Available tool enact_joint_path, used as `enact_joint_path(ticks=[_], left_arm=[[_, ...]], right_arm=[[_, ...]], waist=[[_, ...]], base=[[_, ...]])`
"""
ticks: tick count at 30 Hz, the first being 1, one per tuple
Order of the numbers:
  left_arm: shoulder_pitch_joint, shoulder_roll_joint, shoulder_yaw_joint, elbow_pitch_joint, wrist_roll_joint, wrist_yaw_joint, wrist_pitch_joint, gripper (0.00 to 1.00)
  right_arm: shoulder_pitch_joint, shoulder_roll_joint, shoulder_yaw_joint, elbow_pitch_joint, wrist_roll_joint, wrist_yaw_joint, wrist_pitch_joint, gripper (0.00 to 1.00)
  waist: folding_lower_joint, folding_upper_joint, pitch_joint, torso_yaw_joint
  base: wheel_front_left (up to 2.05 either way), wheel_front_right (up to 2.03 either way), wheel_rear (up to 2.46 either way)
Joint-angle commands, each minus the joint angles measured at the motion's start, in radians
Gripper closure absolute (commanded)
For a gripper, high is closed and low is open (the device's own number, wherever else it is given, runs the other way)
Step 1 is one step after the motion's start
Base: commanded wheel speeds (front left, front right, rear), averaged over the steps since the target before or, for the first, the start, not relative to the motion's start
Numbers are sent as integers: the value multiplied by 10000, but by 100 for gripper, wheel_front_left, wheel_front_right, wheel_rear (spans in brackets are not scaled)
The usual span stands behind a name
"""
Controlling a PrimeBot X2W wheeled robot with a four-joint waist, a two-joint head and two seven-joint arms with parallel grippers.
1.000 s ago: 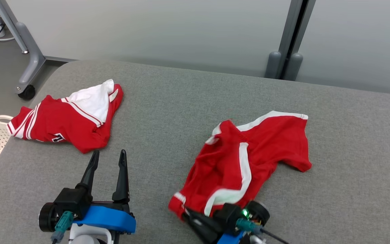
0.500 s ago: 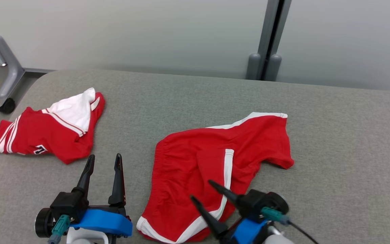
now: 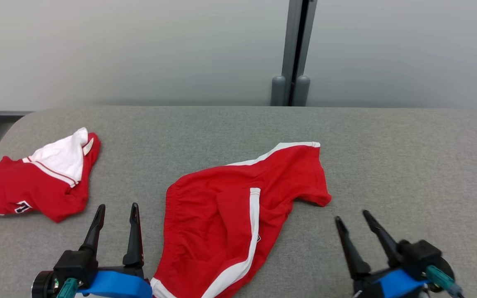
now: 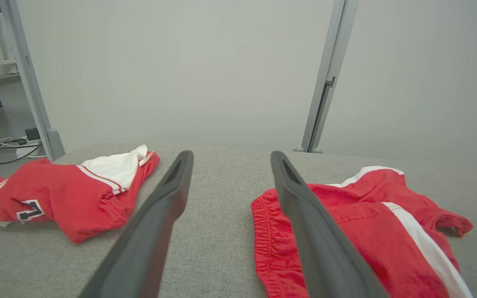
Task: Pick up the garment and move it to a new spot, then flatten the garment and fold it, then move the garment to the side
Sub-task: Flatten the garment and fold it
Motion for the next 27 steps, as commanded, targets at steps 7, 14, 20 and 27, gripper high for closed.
enact_joint_path(ticks=[7,14,20,27], left_arm=[[402,64,185,-121,254,-86,-26,0],[423,64,247,-126,343,-103,-26,0],[387,81,300,-66,405,-121,-26,0],[346,71,275,-37,438,-141,-26,0]], right_arm=[[1192,238,-1476,-663,-419,5,-8,0],[1597,425,-2036,-820,-654,5,-8,0],[1574,503,-2093,-825,-734,5,-9,0],[1440,537,-2019,-746,-760,5,-9,0]], waist=[[1,0,-198,-333],[1,0,-182,-405],[1,0,-191,-401],[1,0,-219,-320]], base=[[0,0,0],[0,0,0],[0,0,0],[0,0,0]])
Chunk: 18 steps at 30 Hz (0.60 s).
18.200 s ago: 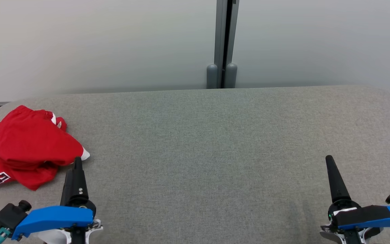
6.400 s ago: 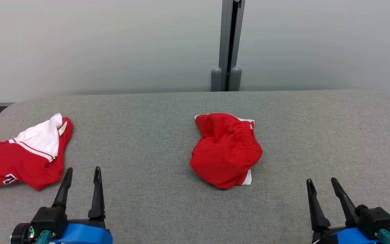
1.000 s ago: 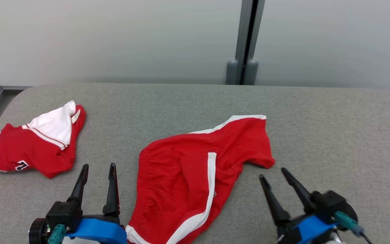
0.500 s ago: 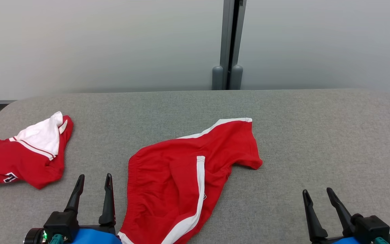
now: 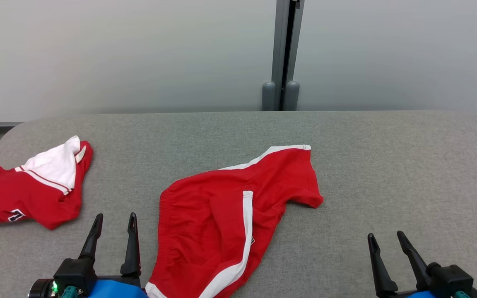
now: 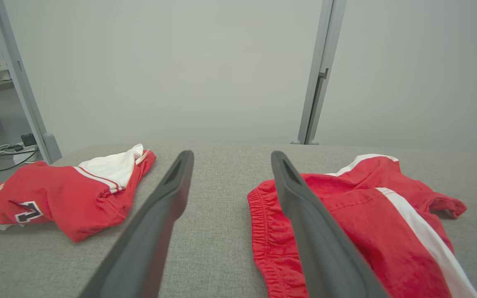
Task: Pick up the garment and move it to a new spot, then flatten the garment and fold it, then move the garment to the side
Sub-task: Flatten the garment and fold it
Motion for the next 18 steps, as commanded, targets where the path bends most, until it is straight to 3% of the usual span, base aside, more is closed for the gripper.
enact_joint_path(ticks=[1,9,18], left_arm=[[-55,16,20,9,30,-45,-26,0],[-251,-7,-85,71,-21,-67,-26,0],[-528,-23,-309,116,-73,-81,-26,0]], right_arm=[[-100,33,17,13,-59,5,-9,0],[-1056,39,854,370,105,3,-9,0],[-3384,36,2489,1456,451,5,407,0]], waist=[[0,0,1,21],[0,0,73,319],[0,0,386,883]], base=[[0,0,0],[0,0,0],[0,0,0]])
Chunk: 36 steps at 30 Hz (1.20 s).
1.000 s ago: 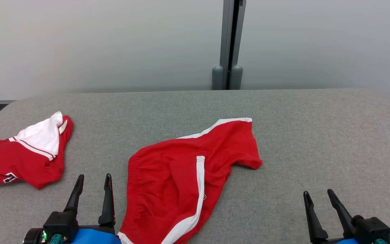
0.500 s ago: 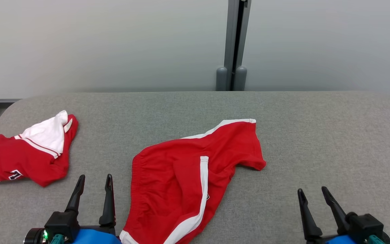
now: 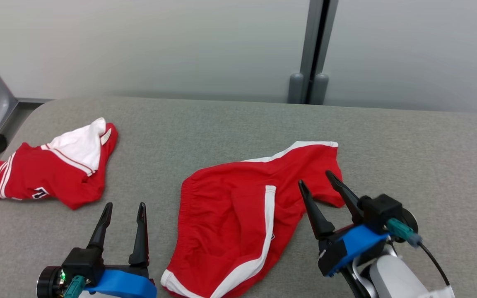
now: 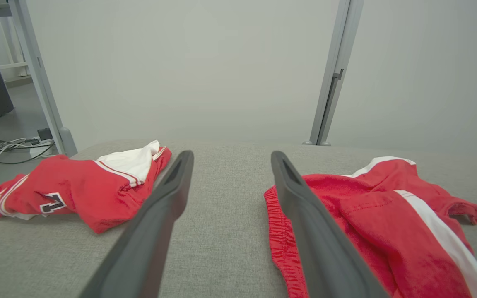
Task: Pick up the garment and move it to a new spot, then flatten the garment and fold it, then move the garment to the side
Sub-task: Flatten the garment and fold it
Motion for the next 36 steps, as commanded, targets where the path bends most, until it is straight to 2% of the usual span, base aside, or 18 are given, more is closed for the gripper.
enact_joint_path(ticks=[1,14,21,30,31,32,33,36], left_arm=[[-166,2,0,17,-18,-79,-26,0],[-582,-23,-337,109,-180,-79,-26,0],[-736,-28,-622,163,-307,-37,-26,0],[-824,-29,-910,201,-472,83,-26,0],[-833,-29,-938,210,-498,94,-26,0],[-841,-28,-965,216,-516,108,-26,0],[-847,-29,-1000,224,-537,110,-26,0],[-825,-30,-1053,248,-556,143,-26,0]], right_arm=[[-283,-10,98,179,121,1,96,0],[-2106,-11,967,3432,1446,1,874,0],[-2577,-11,1345,4787,2200,3,721,0],[-3310,-11,1939,5917,3013,3,346,0],[-3381,-11,2007,6032,3099,3,314,39],[-3458,-11,2076,6106,3166,1,243,93],[-3528,-11,2139,6181,3201,1,176,100],[-3630,-10,2345,6424,3273,3,-31,100]], waist=[[-1,0,118,142],[-1,0,622,954],[-1,0,709,1361],[-1,0,830,1695],[-1,0,832,1724],[-1,0,835,1747],[-1,0,834,1769],[-1,0,813,1753]], base=[[0,0,0],[0,0,0],[0,0,0],[0,0,0],[0,0,0],[0,0,0],[0,0,0],[0,0,0]])
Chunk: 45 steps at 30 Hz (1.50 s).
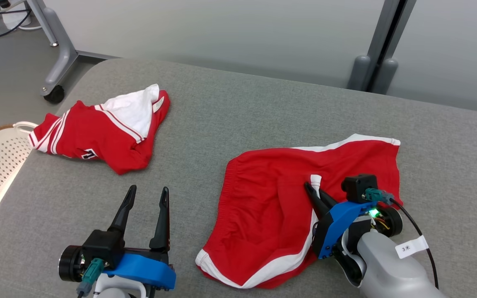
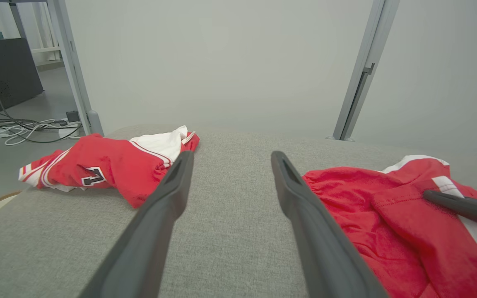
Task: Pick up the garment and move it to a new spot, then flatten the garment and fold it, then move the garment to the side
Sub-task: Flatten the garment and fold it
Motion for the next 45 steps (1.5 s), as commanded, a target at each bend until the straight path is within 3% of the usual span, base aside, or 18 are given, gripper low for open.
enact_joint_path(ticks=[1,7,19,31,32,33,45], left_arm=[[-57,-16,5,13,-22,57,-26,0],[199,-13,174,45,58,43,-26,0],[302,-9,248,-27,58,34,-26,0],[372,-9,352,-103,42,68,-26,0],[376,-6,355,-93,53,59,-26,0],[373,-11,359,-87,64,50,-26,0],[515,-10,489,-65,135,-18,-26,0]], right_arm=[[-156,-24,77,85,45,5,-156,100],[89,-51,-118,-403,-271,3,-436,100],[3049,-735,-1972,-4323,-1224,3,-436,100],[5573,-294,-3987,-5756,-754,5,-437,100],[5680,-255,-4199,-5819,-740,5,-437,86],[5789,-210,-4328,-5851,-724,5,-437,0],[6136,-44,-5402,-7476,-1963,5,-438,0]], waist=[[0,0,-28,-65],[0,0,-262,-735],[0,0,-466,-2474],[0,0,-347,-3067],[0,0,-347,-3077],[0,0,-347,-3087],[0,0,-640,-3082]], base=[[0,0,0],[0,0,0],[0,0,0],[0,0,0],[0,0,0],[0,0,0],[0,0,0]])
